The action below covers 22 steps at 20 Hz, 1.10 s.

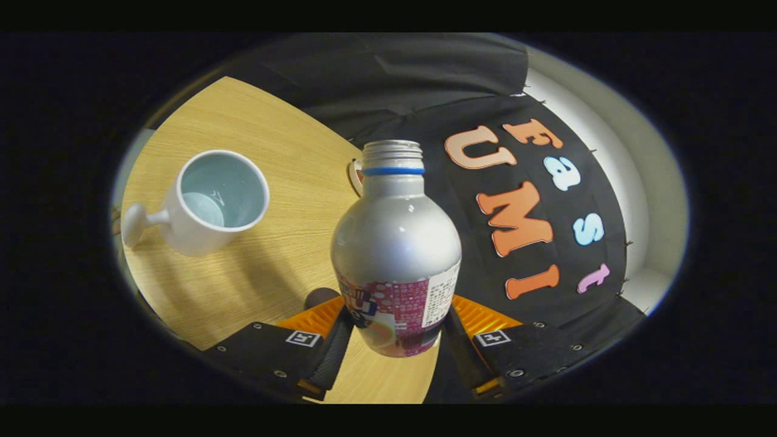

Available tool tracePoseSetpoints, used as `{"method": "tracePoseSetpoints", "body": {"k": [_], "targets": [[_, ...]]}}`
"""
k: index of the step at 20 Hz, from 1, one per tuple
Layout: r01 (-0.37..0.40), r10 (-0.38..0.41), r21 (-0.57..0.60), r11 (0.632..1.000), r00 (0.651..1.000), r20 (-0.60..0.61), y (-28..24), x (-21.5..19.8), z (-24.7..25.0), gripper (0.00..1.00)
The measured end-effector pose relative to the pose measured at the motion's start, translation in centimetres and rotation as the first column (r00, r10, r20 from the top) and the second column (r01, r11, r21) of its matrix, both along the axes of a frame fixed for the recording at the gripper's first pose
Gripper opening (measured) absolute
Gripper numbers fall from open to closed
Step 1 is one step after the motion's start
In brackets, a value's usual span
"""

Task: Take the bottle from table, then pour the juice into the cup, finally place the bottle on the coaster

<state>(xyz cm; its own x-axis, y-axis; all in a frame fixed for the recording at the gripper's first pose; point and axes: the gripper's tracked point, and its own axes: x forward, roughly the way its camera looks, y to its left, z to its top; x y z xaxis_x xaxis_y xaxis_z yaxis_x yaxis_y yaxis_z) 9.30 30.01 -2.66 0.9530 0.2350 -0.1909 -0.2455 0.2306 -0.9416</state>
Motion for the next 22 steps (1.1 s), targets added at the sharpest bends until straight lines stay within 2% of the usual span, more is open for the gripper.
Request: {"method": "tracePoseSetpoints", "body": {"k": [7,22], "targets": [[-0.023,0.027,-0.128,0.991,0.999,0.034,0.3,-0.3,0.0,0.77],[-0.030,0.040,-0.301,0.953,0.999,0.025,0.4,-1.2,-0.6,0.77]]}}
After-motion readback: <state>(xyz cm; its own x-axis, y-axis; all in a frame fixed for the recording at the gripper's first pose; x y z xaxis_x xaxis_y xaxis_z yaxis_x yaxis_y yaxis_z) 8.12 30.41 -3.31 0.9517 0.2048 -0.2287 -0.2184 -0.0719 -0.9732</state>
